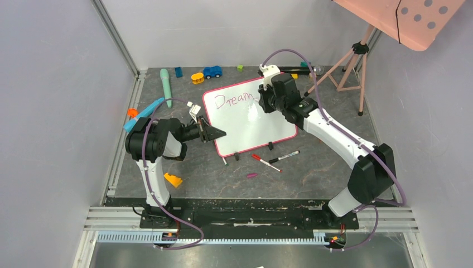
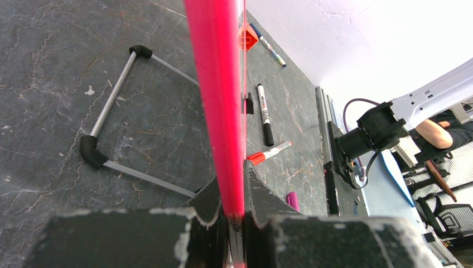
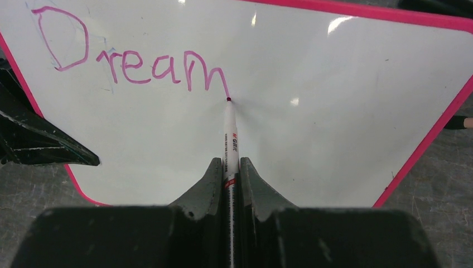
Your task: Write a sentence on the whiteboard
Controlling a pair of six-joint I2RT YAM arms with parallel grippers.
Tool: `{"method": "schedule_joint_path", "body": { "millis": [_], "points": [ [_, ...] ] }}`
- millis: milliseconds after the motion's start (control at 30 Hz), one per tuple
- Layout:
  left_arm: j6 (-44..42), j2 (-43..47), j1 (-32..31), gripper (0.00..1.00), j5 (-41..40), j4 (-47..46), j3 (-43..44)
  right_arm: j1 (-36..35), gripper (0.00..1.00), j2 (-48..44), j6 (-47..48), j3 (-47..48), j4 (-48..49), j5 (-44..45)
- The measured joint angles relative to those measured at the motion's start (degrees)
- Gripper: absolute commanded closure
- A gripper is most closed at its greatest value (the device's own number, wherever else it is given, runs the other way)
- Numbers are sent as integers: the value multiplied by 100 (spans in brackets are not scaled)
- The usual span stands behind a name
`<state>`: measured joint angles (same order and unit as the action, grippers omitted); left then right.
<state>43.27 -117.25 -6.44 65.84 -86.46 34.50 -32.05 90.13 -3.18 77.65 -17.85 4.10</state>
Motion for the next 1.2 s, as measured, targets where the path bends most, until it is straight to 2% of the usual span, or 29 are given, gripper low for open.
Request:
{"method": "schedule_joint_path", "body": {
  "millis": [1200],
  "points": [
    [-4,0,-2,98,24,-17,0,433,100,-393,-15,2,-162,-98]
  ]
}}
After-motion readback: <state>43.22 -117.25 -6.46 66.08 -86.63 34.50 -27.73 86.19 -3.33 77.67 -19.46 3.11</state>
